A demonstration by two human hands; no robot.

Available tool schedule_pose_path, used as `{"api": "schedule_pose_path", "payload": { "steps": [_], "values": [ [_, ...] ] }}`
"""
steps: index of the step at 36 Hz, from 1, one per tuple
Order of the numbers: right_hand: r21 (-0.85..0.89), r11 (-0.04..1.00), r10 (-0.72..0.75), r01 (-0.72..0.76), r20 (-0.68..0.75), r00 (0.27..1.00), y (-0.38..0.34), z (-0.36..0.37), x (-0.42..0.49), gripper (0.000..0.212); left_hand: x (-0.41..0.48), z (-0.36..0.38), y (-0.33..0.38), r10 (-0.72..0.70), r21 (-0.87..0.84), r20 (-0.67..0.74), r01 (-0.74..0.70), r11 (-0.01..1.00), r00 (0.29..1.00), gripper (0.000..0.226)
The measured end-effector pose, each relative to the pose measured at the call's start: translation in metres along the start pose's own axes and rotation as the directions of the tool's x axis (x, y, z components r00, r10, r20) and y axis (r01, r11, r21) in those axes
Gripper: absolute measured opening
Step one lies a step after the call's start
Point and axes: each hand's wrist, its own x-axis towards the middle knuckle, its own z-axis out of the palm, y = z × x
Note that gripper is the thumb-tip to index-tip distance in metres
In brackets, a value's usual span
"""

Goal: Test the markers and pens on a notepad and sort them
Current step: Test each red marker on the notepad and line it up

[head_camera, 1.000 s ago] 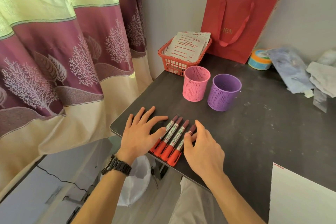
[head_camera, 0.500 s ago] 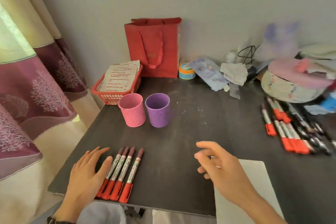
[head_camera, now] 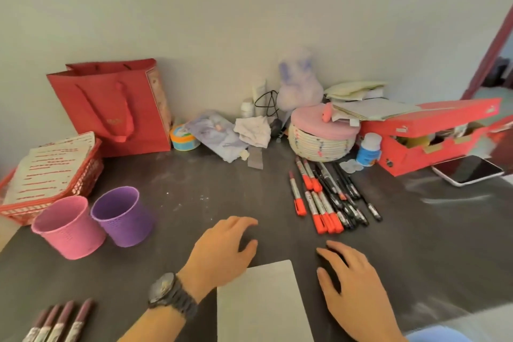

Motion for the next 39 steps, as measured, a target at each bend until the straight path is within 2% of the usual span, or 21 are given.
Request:
{"api": "schedule_pose_path", "payload": {
  "steps": [4,9,13,21,24,28,31,35,37,39],
  "values": [
    [0.042,0.999,0.012,-0.012,-0.007,1.0,0.001,0.0,0.001,0.038,0.049,0.018,0.041,0.069,0.032,0.072,-0.071,0.997,0.995,0.045],
    [0.073,0.997,-0.009,0.006,0.042,0.999,0.008,0.002,0.003,0.037,0.085,0.034,0.074,0.111,0.138,0.063,-0.119,0.983,0.992,0.041],
    [0.081,0.997,-0.009,0.003,0.072,0.997,0.01,0.002,0.006,0.041,0.095,0.042,0.083,0.085,0.234,0.044,-0.092,0.968,0.995,0.035],
    [0.072,0.997,0.01,-0.017,0.094,0.995,0.013,0.007,0.007,0.043,0.097,0.041,0.078,-0.019,0.244,0.004,0.017,0.97,1.0,0.021],
    [0.093,0.996,-0.005,0.0,0.051,0.999,0.014,0.009,0.005,0.04,0.095,0.032,0.07,-0.092,0.126,0.013,0.089,0.988,0.996,0.013],
    [0.113,0.994,-0.008,0.006,0.022,1.0,0.014,0.009,0.004,0.038,0.086,0.019,0.055,-0.209,-0.211,0.005,0.205,0.956,0.978,0.005],
    [0.124,0.992,-0.002,-0.002,0.032,0.999,0.013,0.007,0.003,0.037,0.064,0.006,0.05,-0.295,-0.494,-0.003,0.255,0.831,0.956,0.009],
    [0.188,0.981,0.041,-0.056,0.079,0.996,0.008,-0.003,0.004,0.031,0.01,-0.008,0.051,-0.309,-0.755,0.004,0.205,0.623,0.951,0.009],
    [0.381,0.911,0.128,-0.16,0.108,0.986,-0.001,-0.014,0.001,0.024,-0.022,-0.013,0.053,-0.295,-0.835,0.005,0.167,0.524,0.955,0.016],
    [0.651,0.708,0.235,-0.275,0.151,0.96,-0.018,-0.026,-0.006,0.028,-0.053,-0.016,0.056,-0.258,-0.862,0.005,0.135,0.488,0.966,0.021]
  ]
}}
